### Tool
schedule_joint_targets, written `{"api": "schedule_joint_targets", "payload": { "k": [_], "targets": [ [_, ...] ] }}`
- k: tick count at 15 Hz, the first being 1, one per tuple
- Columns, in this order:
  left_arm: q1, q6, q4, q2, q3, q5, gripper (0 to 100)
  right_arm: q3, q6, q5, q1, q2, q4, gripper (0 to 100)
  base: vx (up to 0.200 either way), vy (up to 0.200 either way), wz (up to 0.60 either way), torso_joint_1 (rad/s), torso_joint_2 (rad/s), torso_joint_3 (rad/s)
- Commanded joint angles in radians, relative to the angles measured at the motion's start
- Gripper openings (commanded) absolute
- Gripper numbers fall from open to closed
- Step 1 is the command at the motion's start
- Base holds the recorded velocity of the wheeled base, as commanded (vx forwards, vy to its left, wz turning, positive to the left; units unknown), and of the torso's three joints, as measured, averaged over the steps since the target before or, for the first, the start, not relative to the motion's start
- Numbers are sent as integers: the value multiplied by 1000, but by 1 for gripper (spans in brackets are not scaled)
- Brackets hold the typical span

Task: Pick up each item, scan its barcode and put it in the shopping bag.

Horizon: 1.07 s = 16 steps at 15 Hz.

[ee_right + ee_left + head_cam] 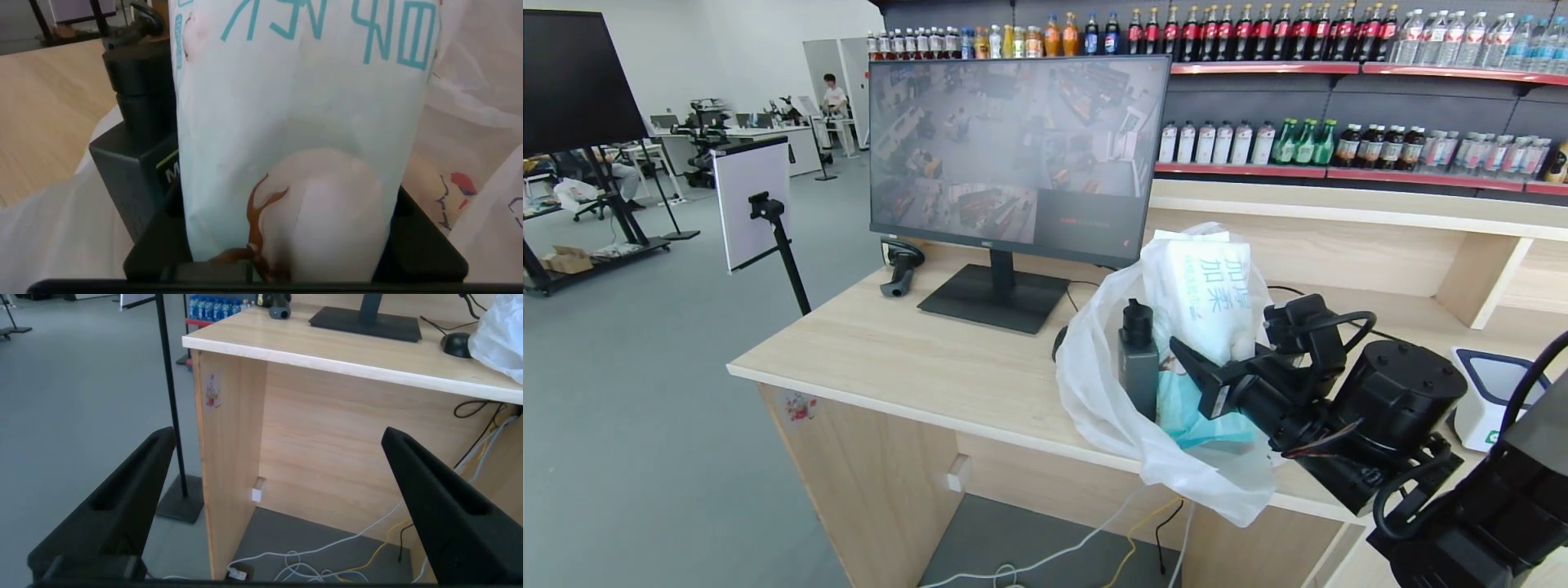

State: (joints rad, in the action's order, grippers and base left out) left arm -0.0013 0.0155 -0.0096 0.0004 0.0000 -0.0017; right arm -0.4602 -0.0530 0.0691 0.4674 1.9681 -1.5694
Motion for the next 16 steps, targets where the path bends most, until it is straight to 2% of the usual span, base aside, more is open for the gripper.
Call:
{"api": "schedule_joint_targets", "payload": {
  "k": [1,6,12,16],
  "targets": [
    [0,0,-1,0,0,0,100,8,-1,0,0,15,-1,0,0,0,0,0,0,0],
    [0,1,-1,0,0,0,100,46,-2,0,-10,40,-1,0,0,0,0,0,0,0],
    [0,0,-1,0,0,0,100,9,-2,0,-15,87,-1,0,0,0,0,0,0,0],
    [0,0,-1,0,0,0,100,-15,-2,0,-55,114,-1,0,0,0,0,0,0,0]
  ]
}}
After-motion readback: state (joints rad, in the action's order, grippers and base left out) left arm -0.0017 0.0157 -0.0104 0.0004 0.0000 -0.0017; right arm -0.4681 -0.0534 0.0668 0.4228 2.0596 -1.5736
